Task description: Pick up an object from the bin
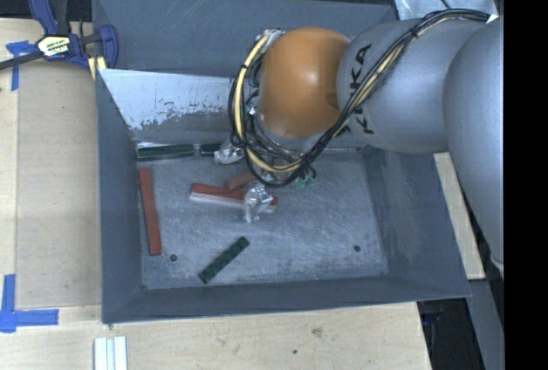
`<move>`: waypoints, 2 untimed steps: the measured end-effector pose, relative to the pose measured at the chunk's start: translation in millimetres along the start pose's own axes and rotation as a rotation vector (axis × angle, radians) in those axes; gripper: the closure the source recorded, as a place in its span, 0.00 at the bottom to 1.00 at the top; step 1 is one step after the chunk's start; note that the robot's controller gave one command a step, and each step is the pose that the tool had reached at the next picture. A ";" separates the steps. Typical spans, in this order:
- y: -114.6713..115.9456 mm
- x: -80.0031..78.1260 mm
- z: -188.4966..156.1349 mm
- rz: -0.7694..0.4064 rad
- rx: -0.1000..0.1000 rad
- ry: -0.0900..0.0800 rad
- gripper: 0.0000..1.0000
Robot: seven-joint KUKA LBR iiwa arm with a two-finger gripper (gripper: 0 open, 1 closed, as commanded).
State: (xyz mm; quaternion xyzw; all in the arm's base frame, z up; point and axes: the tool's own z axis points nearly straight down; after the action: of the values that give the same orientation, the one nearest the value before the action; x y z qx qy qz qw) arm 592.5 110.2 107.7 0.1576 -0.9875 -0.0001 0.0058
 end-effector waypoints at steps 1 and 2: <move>-9.6 -1.9 28.8 -0.210 0.004 -0.021 1.00; -9.6 -1.9 28.8 -0.210 0.004 -0.021 1.00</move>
Offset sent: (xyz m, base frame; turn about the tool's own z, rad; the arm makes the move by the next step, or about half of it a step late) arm 0.0000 0.0000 0.0000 0.0000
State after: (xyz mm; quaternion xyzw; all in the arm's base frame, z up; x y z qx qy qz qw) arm 596.9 101.7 78.9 0.2601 -0.9656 -0.0004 -0.0047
